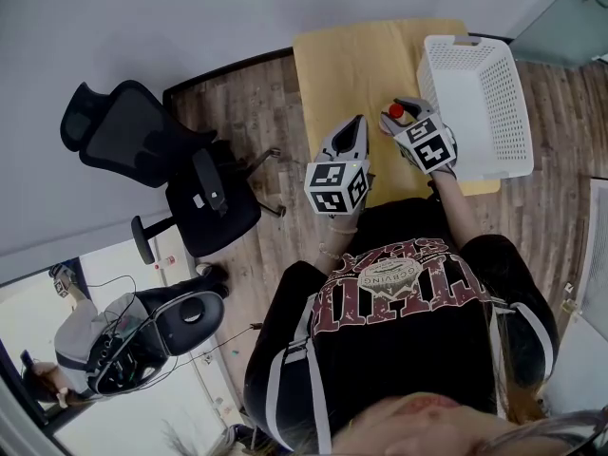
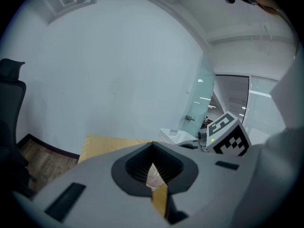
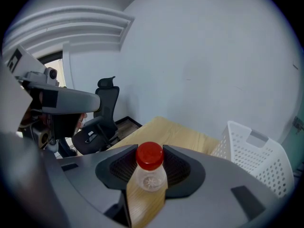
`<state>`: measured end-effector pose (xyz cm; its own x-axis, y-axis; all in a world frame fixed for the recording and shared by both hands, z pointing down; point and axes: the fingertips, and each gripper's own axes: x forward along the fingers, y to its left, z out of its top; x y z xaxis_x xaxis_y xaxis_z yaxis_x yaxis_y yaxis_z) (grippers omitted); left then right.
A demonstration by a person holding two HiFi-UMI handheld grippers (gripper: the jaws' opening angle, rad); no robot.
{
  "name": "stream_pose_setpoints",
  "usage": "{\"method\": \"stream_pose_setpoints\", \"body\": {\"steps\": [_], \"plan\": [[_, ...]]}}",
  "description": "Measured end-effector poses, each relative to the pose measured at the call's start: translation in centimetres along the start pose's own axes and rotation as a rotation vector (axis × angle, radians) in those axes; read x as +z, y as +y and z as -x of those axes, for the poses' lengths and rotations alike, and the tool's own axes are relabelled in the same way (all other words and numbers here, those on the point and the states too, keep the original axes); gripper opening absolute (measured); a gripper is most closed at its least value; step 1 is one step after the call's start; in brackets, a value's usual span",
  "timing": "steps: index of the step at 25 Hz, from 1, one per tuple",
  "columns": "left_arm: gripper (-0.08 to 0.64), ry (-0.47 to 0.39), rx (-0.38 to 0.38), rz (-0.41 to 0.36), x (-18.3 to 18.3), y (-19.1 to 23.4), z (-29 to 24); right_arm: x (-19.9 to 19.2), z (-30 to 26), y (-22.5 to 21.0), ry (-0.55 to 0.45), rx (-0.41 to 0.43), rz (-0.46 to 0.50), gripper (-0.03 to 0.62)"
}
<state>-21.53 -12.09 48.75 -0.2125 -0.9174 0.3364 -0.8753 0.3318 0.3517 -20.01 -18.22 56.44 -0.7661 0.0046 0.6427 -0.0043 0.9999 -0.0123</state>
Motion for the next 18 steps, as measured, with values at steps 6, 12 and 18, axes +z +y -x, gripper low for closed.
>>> {"method": "stream_pose_setpoints", "body": {"steps": [6,12,18], "plan": [[0.048,-0.005,-0.003,-0.008,0.3,-0.3,-0.1,0.6,0.7,0.3,-0.040,0.021,-0.026,0.170],[0.048,-0.022,-0.014,-0.016,0.9,-1.0,-0.1,1.9,2.6,-0.3,-0.105,0.000,-0.033,0.170],[0.048,-0.036,-0.033,-0.038,1.9,-2.4,-0.2,3.5,5.5,-1.5,-0.186,-0.039,-0.056,0.170]]}}
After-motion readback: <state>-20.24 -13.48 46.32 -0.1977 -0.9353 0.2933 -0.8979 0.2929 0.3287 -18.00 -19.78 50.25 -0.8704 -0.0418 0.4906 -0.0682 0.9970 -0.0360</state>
